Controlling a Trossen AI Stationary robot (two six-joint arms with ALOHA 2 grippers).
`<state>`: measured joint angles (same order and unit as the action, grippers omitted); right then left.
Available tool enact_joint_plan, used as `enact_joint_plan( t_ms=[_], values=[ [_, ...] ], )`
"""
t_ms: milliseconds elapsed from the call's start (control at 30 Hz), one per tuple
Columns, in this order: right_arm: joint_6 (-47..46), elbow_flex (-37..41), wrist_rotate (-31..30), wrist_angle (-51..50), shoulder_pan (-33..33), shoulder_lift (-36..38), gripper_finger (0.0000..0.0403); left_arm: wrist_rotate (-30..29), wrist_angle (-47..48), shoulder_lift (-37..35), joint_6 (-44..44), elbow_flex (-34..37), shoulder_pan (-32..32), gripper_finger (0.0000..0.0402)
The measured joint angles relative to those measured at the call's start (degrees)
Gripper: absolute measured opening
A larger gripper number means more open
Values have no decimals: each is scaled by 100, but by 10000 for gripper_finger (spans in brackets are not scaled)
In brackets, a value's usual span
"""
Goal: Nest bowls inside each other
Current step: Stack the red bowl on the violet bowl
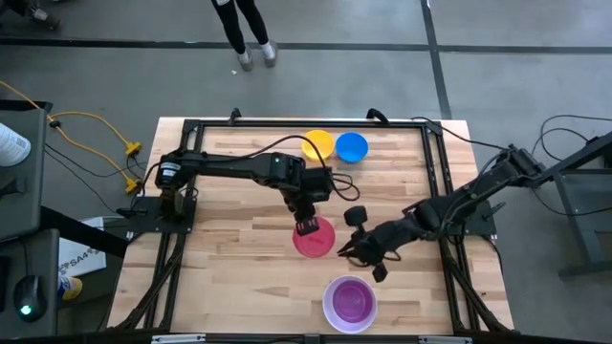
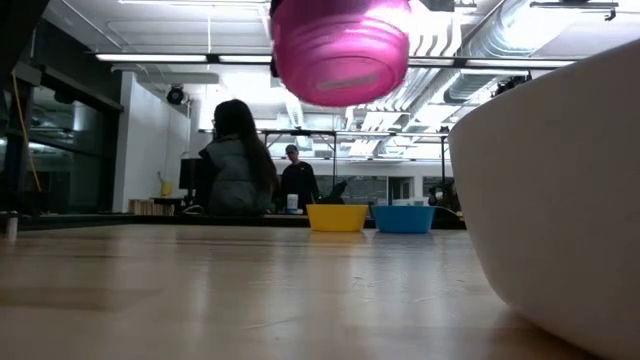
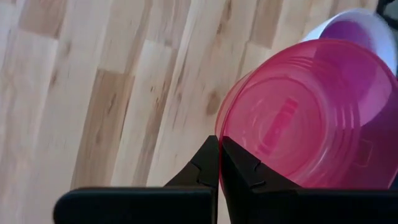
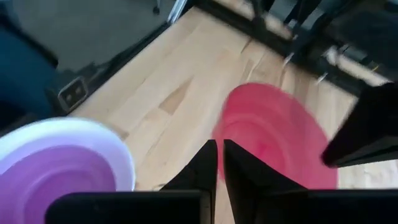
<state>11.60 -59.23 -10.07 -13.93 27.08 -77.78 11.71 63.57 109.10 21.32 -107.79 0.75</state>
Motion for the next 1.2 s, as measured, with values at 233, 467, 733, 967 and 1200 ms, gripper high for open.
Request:
enact_joint_plan(
  t_ms=[233, 467, 733, 967, 1200],
  values=[
    [152, -967, -29, -1289, 29, -931, 20, 159, 73, 202, -124, -1, 0, 0],
    [386, -1198, -46, -1292, 49, -1087, 23, 190, 127, 227, -312, -11, 3, 0],
    [479, -1273, -175, -1330, 108, -1040, 65, 200, 91, 227, -323, -11, 3, 0],
    [536, -1271, -288, -1261, 104, -1040, 92, 306, -114, 227, -284, -16, 3, 0],
    [562, -1271, -367, -1236, 104, -1040, 93, 453, -160, 270, -251, -20, 43, 0]
  ],
)
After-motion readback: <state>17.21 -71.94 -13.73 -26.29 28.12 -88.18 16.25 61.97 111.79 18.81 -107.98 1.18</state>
